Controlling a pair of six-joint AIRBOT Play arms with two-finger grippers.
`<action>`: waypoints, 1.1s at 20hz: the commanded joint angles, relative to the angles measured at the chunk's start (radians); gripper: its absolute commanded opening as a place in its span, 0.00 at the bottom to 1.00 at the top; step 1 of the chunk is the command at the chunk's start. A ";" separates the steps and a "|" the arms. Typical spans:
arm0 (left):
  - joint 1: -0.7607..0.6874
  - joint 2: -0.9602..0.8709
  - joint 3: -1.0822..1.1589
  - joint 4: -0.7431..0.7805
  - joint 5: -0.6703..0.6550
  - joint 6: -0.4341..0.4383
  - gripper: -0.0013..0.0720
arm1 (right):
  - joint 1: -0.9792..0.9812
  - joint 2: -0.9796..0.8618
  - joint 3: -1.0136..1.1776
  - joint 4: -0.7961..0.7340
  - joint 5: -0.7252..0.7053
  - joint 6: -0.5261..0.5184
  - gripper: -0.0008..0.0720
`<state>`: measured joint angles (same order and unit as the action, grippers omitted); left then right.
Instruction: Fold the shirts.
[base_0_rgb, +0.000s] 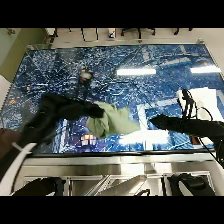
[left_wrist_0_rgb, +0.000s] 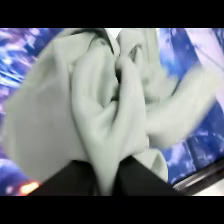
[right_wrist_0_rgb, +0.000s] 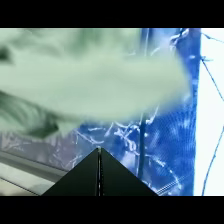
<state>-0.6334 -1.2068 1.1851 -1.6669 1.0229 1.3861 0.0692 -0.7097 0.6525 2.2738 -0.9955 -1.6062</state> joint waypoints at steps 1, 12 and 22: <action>-0.092 -0.101 -0.067 -0.011 -0.031 -0.050 0.85 | 0.001 0.000 0.000 0.001 -0.001 0.001 0.04; 0.210 0.185 -0.200 -0.011 0.249 -0.014 0.97 | -0.115 -0.105 0.008 -0.003 -0.174 -0.063 0.49; 0.361 0.334 -0.735 -0.484 -0.176 0.309 0.97 | 0.092 -0.168 -0.135 0.000 -0.131 -0.019 0.74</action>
<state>-0.2886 -0.8669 0.5507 -2.0319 0.9829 1.6104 0.0738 -0.8650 0.5598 2.2723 -1.1980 -1.6638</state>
